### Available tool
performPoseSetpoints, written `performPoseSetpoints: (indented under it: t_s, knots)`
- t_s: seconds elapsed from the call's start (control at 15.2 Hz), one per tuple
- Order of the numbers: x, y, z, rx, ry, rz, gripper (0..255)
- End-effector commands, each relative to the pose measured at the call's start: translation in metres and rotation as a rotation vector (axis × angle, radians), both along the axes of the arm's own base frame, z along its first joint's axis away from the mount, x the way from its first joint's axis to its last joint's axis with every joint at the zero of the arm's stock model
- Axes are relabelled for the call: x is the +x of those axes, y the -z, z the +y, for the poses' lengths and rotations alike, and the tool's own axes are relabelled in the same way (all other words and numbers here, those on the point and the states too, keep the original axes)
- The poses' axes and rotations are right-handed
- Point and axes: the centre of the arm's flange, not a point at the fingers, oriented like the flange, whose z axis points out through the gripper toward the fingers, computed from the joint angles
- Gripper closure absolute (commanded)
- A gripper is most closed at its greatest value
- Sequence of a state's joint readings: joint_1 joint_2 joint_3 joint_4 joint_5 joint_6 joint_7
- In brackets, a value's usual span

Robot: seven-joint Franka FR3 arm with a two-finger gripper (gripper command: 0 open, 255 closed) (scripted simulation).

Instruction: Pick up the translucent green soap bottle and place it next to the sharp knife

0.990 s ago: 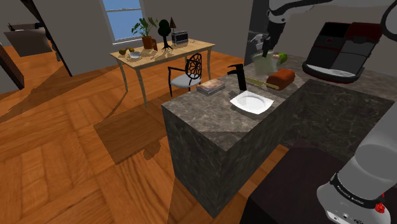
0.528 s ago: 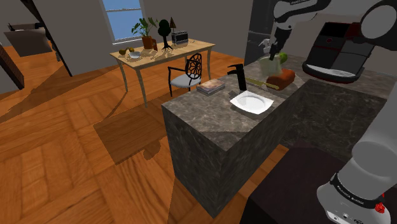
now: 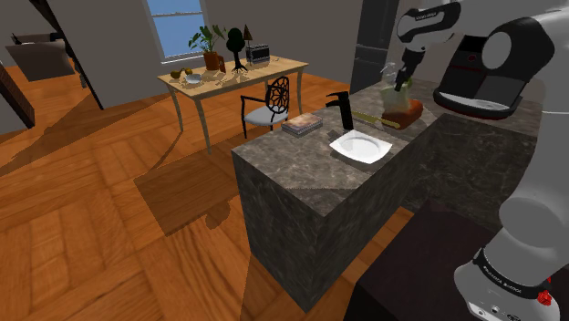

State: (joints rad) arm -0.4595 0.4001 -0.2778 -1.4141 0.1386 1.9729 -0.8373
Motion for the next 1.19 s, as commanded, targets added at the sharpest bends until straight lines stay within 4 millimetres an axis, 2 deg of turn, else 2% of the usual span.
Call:
performPoseSetpoints:
  t_s: [0.0, 0.33, 0.4, 1.12]
  knots:
    - [-0.002, 0.008, -0.025, -0.001, -0.001, -0.001, 255]
    - [-0.003, 0.034, -0.086, -0.001, -0.001, -0.001, 255]
    - [-0.003, 0.044, -0.108, -0.001, -0.001, -0.001, 255]
    - [-0.003, 0.102, -0.108, -0.001, -0.001, -0.001, 255]
